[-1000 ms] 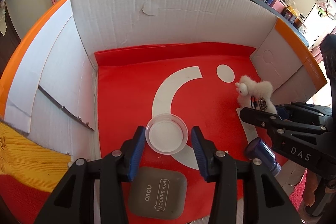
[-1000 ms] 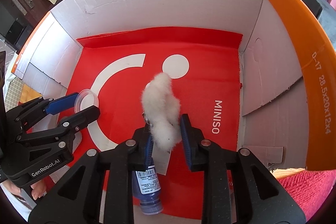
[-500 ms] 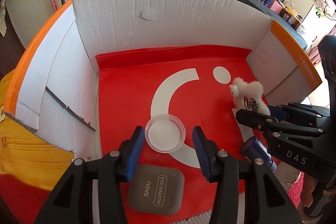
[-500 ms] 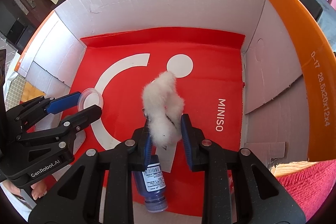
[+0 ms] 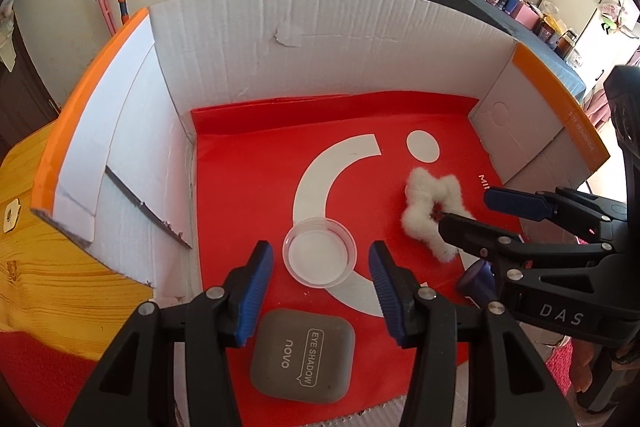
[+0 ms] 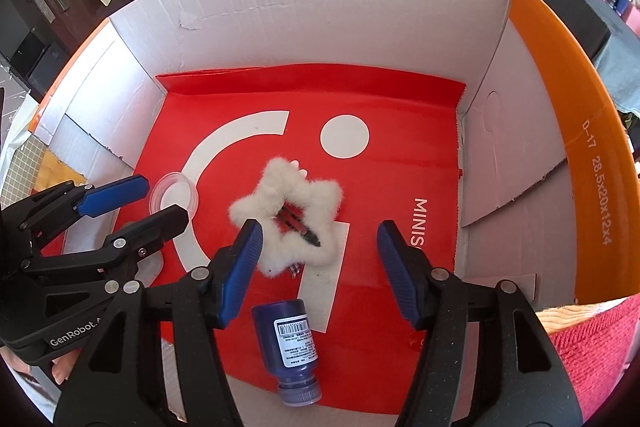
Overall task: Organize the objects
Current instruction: 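Release clear lid and white star plush onto the red sheet, withdraw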
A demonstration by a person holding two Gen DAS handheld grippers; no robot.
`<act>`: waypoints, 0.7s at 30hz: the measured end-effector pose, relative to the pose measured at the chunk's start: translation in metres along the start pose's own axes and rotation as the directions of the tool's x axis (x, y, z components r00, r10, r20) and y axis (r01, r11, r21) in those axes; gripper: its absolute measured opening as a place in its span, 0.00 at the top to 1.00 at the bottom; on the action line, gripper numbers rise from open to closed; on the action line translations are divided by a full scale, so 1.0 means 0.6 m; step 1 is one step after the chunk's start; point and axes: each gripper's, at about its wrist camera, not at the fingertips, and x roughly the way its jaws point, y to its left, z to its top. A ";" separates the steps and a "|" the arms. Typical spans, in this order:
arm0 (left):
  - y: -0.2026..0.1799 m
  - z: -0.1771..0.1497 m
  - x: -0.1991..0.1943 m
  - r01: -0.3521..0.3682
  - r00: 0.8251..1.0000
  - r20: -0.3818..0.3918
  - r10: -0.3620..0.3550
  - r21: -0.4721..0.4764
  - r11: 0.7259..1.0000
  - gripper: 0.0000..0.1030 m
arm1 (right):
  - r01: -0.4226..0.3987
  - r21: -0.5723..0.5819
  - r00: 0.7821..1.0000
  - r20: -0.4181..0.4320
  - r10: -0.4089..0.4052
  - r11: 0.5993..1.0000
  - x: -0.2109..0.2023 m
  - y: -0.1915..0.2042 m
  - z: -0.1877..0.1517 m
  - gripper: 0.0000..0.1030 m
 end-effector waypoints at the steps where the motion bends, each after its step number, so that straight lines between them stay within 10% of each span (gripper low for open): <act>1: 0.000 0.000 0.000 0.000 1.000 0.001 0.000 -0.001 1.000 0.49 | -0.001 0.001 1.000 -0.001 0.001 1.000 0.001 0.001 0.001 0.43; 21: 0.001 -0.034 -0.100 0.007 0.997 0.081 -0.004 -0.028 1.000 0.41 | -0.017 -0.013 0.995 0.103 0.018 1.000 -0.074 0.019 -0.041 0.43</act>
